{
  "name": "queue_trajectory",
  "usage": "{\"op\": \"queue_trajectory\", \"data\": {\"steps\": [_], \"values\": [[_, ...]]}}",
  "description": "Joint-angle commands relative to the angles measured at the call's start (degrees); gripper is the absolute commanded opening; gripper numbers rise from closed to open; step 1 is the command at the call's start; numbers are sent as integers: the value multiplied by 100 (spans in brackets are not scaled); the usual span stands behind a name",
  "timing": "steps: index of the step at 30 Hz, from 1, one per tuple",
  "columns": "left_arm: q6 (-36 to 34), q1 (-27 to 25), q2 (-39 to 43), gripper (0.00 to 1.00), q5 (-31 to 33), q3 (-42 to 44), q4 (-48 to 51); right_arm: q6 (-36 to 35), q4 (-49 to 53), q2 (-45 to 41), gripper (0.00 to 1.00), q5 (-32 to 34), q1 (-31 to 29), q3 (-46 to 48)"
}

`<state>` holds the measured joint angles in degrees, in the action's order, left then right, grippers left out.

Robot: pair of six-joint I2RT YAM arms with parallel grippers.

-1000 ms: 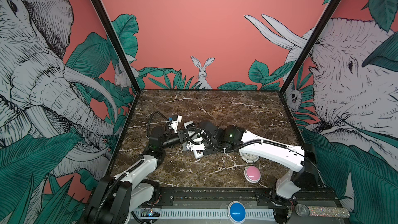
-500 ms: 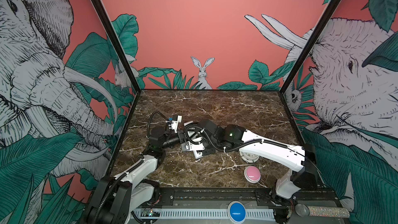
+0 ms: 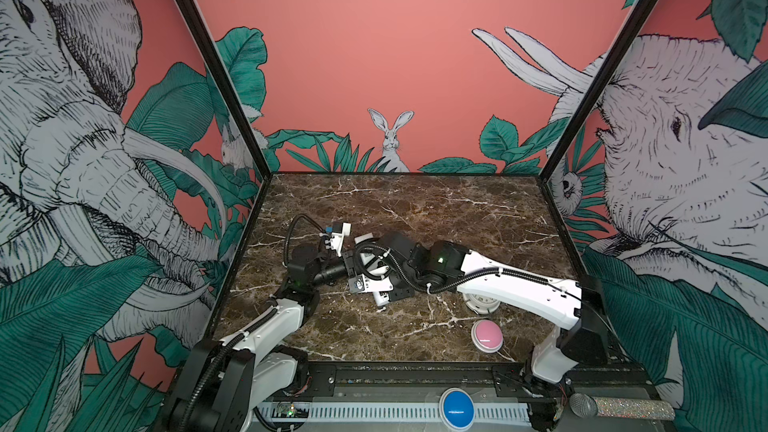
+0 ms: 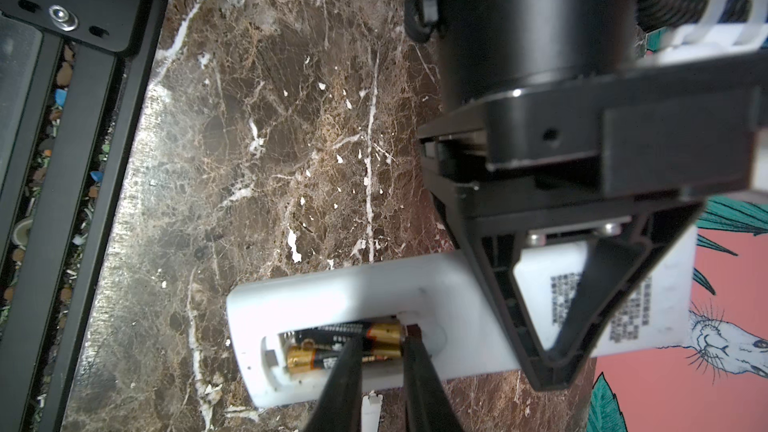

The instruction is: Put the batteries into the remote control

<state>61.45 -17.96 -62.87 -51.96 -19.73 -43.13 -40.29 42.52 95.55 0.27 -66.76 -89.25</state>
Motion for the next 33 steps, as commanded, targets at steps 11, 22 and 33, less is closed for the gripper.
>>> {"op": "queue_trajectory", "data": {"steps": [11,22,33], "values": [[53,-34,117,0,-97,-68,-303,-57,236,309,14,-154,-47,-106],[63,-38,112,0,-97,-83,-301,8,185,455,11,77,-47,-66],[22,-35,95,0,-43,-44,-284,196,85,356,12,131,-47,-128]]}}
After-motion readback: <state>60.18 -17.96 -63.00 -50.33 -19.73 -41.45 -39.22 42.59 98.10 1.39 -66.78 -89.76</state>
